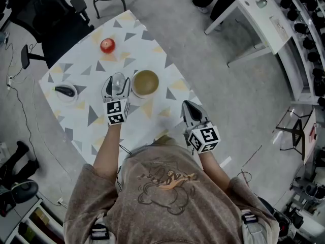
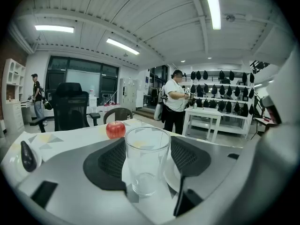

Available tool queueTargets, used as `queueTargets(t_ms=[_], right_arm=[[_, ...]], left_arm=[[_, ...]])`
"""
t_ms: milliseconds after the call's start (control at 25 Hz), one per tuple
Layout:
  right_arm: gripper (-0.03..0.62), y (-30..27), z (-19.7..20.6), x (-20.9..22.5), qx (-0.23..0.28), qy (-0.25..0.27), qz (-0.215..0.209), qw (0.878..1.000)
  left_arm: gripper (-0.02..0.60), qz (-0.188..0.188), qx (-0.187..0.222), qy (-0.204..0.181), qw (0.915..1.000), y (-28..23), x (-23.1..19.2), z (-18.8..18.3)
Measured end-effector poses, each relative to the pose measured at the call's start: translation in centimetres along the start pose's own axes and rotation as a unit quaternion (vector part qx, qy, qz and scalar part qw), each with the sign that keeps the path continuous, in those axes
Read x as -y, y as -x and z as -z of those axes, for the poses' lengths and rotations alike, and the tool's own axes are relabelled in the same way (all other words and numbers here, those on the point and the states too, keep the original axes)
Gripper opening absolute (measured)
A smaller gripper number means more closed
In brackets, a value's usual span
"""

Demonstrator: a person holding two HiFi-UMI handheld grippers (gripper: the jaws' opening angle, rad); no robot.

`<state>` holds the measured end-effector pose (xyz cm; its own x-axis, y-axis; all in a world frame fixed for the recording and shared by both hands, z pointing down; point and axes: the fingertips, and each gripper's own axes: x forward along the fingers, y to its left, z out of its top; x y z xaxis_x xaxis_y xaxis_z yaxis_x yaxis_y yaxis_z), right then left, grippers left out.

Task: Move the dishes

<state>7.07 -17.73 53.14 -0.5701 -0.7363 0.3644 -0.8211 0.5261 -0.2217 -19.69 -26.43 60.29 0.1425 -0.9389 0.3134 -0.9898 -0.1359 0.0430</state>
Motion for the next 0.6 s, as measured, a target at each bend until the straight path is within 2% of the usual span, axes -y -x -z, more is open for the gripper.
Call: queueTargets(t_ms=[600], right_arm=[[0.002,2.1,-1.0,-1.3,0.034,0.009,-0.011,0.999]], left_arm=[[0.290,-0.005,0.010,-0.004,0.9999,4.6,1.6,-0.9]])
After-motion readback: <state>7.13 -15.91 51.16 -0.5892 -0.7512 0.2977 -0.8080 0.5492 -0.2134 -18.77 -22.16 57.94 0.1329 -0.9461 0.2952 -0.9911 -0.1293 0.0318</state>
